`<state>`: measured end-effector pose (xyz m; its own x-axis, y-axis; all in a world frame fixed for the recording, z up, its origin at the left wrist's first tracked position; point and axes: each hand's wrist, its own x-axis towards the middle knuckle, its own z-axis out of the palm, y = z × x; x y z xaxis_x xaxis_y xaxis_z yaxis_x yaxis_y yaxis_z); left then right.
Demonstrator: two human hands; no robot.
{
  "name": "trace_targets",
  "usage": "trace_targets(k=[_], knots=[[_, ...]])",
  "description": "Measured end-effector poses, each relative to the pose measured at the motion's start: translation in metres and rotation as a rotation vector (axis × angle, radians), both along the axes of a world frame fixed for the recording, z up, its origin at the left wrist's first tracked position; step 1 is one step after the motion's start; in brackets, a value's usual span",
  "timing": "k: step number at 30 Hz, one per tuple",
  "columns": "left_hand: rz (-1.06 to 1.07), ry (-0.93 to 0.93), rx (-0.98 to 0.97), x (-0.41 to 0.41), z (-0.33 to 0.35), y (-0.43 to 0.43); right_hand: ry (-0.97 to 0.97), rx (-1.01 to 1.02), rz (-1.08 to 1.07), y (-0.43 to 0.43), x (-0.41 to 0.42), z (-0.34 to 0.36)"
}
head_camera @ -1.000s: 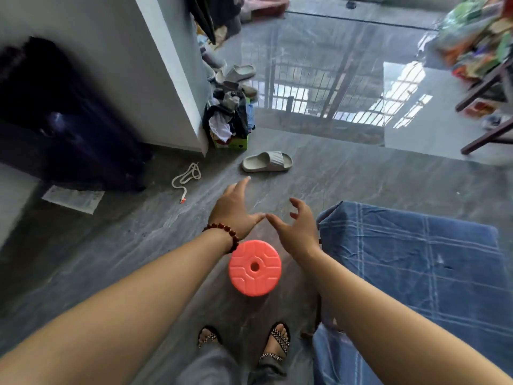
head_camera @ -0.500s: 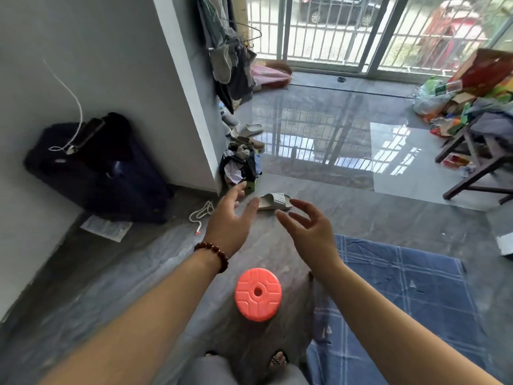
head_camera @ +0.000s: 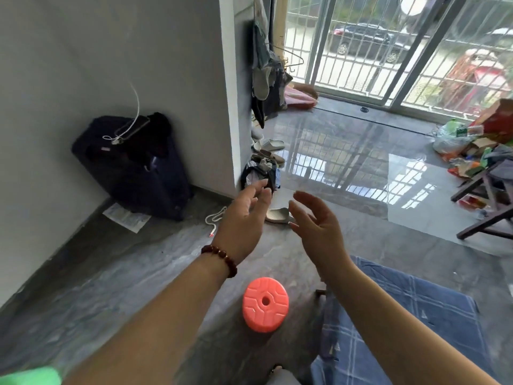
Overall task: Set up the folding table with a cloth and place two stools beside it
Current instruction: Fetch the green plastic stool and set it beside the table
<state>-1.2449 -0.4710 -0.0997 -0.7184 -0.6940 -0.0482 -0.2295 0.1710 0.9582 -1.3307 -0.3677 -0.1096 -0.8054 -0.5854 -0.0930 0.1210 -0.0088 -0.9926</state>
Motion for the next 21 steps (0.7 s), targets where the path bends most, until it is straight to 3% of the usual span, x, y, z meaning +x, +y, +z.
trace_targets(k=[9,21], knots=[[0.189,-0.027,-0.05,0.122,0.01,-0.072,-0.009,0.014,0.164,-0.09,0.106,0.011],[0.475,-0.074,0.036,0.309,-0.006,-0.148,0.024,0.089,0.471,-0.203,0.276,-0.002]])
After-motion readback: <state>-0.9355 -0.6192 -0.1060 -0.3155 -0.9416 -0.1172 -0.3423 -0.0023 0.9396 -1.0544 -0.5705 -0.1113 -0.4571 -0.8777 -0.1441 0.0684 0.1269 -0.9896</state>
